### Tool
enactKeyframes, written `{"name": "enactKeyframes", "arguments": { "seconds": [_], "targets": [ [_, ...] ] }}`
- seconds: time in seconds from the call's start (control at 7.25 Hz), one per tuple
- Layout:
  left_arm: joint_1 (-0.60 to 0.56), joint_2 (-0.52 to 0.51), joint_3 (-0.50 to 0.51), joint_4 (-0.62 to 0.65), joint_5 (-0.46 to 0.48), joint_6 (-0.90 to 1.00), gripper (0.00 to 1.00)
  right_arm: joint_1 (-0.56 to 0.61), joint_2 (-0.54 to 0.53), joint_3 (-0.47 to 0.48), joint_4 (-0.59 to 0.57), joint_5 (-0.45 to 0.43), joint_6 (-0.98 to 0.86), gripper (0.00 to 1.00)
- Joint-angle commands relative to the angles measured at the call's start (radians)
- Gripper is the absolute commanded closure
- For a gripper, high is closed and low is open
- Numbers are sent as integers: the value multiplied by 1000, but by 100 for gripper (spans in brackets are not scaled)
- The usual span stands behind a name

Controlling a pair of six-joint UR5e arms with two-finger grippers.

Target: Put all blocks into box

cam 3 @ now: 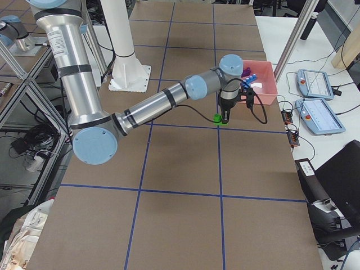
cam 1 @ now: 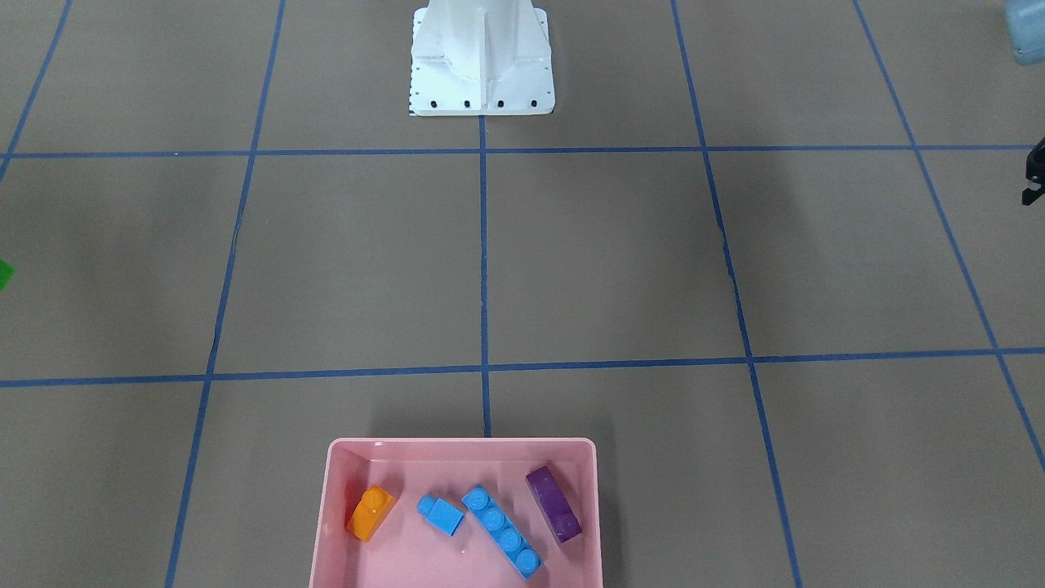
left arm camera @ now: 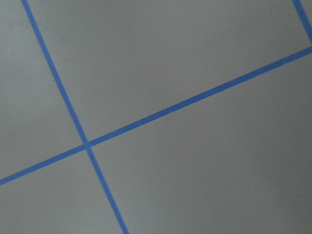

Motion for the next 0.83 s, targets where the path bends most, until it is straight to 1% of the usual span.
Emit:
{"name": "enactKeyframes", "arguments": {
  "seconds": [0.0,0.14,0.41,0.55,0.69],
  "targets": [
    [-130,44,64,-3,-52,127,0,-58,276,-47,-305,-105,1,100],
    [-182,45,84,-3,-52,129,0,-84,376,-125,-335,-106,16,100],
    [-187,47,83,-1,-52,122,0,-143,628,-412,-322,-109,113,100],
    [-187,48,81,-3,-52,121,0,-170,739,-564,-252,-109,179,100],
    [-187,48,81,-3,-52,120,0,-191,778,-692,-87,-109,282,100]
  ]
}}
